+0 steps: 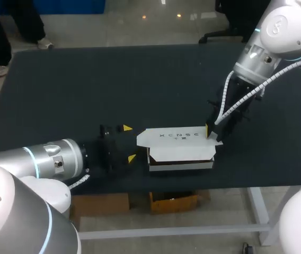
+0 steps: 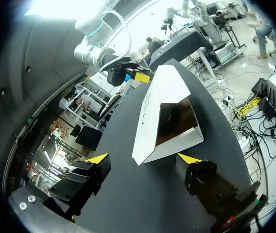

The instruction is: Assemble the packaging by folding the flat box into shape, placing the metal phone stand inside, and closing the box properly

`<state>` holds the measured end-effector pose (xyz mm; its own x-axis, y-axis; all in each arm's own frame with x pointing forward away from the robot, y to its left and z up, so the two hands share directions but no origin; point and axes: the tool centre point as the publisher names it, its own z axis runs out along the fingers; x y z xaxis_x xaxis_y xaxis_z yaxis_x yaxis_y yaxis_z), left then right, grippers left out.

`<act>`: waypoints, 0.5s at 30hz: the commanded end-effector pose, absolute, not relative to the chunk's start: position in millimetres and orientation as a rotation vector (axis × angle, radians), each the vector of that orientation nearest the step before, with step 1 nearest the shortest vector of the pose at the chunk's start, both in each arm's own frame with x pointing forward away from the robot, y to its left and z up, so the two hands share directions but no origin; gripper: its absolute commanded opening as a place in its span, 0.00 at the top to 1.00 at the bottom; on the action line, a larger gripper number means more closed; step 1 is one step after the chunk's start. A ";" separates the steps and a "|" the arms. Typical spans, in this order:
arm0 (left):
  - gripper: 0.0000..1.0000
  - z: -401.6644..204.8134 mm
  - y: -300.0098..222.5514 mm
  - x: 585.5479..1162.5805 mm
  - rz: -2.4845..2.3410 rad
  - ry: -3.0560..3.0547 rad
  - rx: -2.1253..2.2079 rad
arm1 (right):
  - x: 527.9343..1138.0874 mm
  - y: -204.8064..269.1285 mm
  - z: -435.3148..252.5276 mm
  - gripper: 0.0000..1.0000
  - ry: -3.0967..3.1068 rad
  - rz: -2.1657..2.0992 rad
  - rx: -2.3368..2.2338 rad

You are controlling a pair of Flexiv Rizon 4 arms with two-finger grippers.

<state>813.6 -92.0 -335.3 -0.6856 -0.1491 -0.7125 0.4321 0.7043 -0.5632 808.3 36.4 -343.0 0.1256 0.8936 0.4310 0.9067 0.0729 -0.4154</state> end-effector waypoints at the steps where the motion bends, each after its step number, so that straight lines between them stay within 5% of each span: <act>1: 0.00 -311.9 -78.5 799.7 -0.960 2.183 0.165 | 804.8 35.0 -347.7 0.63 -1.738 -0.048 -1.791; 15: 0.00 -288.0 -79.4 808.1 -0.974 2.432 -0.036 | 799.5 34.2 -355.0 0.63 -1.734 -0.096 -1.791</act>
<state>801.5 -73.2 -294.8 -0.7972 -0.2937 -0.5275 0.2137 0.6799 -0.7015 801.9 35.3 -354.3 0.1286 0.8764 0.4642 0.9183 0.0715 -0.3894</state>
